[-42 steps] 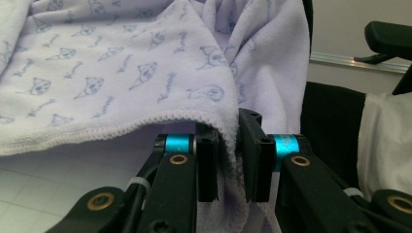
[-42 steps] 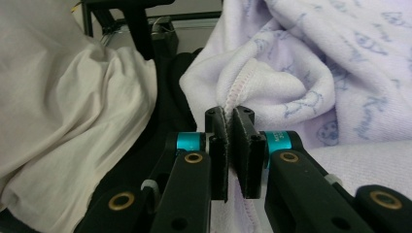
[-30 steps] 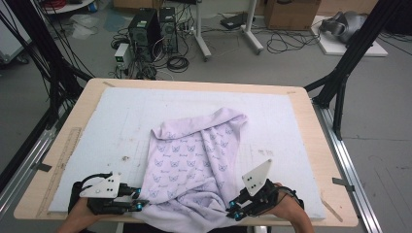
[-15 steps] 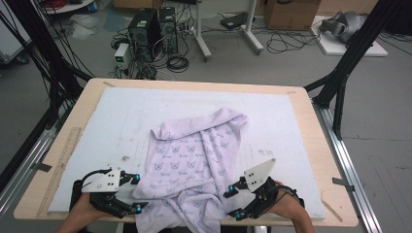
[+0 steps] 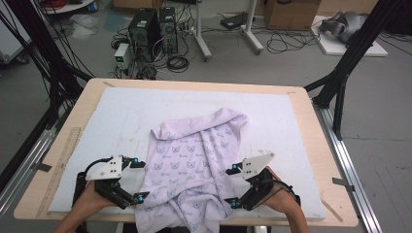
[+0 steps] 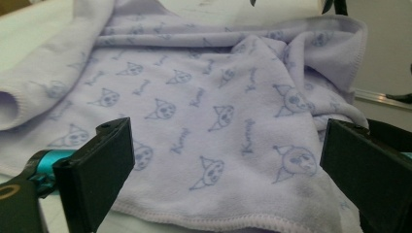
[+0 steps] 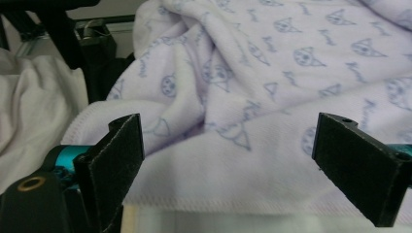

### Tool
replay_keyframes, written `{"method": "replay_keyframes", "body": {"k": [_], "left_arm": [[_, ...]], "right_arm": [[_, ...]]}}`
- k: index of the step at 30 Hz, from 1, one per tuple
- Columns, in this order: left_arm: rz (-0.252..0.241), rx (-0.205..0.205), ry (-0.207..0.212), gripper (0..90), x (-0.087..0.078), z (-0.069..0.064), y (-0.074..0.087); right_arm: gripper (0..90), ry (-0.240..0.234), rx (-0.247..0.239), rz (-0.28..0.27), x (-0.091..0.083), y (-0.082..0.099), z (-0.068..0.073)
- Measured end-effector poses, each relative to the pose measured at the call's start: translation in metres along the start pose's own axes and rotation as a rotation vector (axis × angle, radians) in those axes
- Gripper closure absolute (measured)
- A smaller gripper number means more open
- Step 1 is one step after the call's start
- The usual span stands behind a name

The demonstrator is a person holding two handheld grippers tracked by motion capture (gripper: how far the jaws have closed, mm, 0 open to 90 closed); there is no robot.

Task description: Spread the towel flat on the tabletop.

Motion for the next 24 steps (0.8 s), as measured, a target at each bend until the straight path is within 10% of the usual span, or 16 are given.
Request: {"method": "replay_keyframes", "body": {"k": [7,16,24], "left_arm": [[0.079,0.041,0.037,5.8,0.015,-0.012,0.007],[0.172,0.011,0.025,22.6,0.019,-0.005,0.024],[0.193,-0.017,0.014,57.1,0.014,-0.001,0.028]], "right_arm": [[12.2,-0.037,-0.027,0.014,0.012,-0.004,0.012],[14.9,0.035,-0.012,0.123,0.013,0.018,0.003],[68.1,0.073,-0.033,0.236,0.007,0.032,-0.005]]}}
Point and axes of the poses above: each handheld gripper's, and its own axes: x roughly forward along the jaws, y roughly out of its underside, z roughly to its left, the point moved 10 cm from there along x, roughly forward along the jaws, and after that the axes turned 8 degrees about y, right-handed, at the moved point
